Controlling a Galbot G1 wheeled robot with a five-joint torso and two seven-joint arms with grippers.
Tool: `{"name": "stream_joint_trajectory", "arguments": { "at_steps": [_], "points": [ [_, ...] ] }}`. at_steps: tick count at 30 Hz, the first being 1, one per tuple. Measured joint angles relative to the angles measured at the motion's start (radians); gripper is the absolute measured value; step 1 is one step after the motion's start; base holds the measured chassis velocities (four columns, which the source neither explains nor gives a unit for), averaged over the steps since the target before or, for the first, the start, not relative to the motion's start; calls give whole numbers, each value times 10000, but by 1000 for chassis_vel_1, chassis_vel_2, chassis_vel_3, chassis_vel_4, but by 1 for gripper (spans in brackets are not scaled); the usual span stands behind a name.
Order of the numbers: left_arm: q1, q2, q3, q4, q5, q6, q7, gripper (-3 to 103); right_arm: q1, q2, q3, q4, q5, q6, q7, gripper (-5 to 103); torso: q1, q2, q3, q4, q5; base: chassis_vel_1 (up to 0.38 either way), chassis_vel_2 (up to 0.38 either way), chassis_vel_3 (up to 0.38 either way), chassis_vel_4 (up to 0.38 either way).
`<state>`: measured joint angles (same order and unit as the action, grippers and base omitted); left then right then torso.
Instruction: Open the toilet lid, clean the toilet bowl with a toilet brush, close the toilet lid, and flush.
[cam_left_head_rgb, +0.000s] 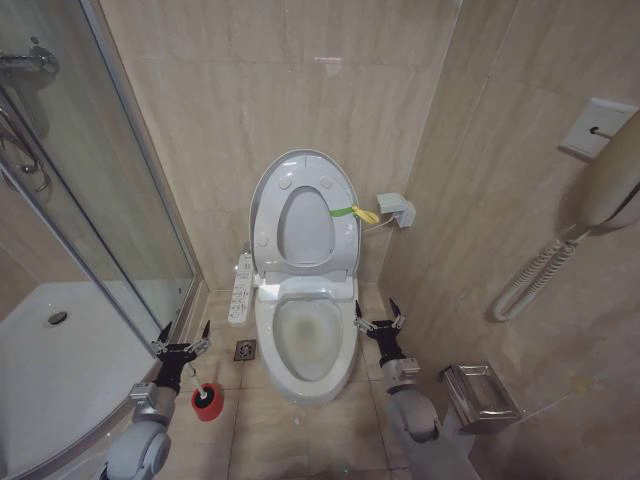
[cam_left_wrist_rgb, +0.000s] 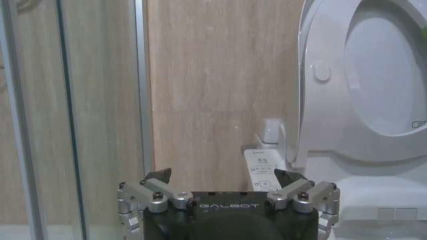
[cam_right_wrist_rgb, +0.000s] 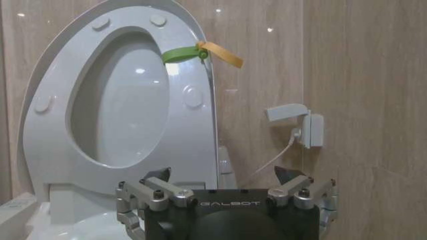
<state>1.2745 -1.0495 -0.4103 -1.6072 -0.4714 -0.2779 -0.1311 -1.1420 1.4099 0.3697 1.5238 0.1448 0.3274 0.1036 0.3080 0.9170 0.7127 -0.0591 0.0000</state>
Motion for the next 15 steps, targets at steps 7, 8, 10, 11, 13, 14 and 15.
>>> {"name": "stream_joint_trajectory", "arguments": {
  "at_steps": [7,8,10,11,13,14,15],
  "points": [
    [-28,17,43,20,110,54,-77,100,0,0,0,0,0,0,0,100,-2,0,0,0,0,0,0,0,0],
    [-30,15,46,20,127,68,-87,100,0,0,0,1,0,0,0,100,-2,0,0,0,0,0,0,0,0],
    [-30,15,47,21,134,74,-90,100,0,0,0,0,0,0,0,100,-2,0,0,0,0,0,0,0,0],
    [-31,15,47,22,139,78,-92,100,0,0,0,0,0,0,0,100,-2,0,0,0,0,0,0,0,0],
    [-32,14,49,21,141,81,-94,100,0,0,0,0,0,0,0,100,-1,0,0,0,0,0,0,0,0],
    [-32,15,49,21,142,83,-95,100,0,0,0,0,0,0,0,100,-1,0,0,0,0,0,0,0,0],
    [-32,14,49,21,143,84,-96,100,0,0,1,1,0,0,0,100,-2,0,0,0,0,0,0,0,0]
  ]
}}
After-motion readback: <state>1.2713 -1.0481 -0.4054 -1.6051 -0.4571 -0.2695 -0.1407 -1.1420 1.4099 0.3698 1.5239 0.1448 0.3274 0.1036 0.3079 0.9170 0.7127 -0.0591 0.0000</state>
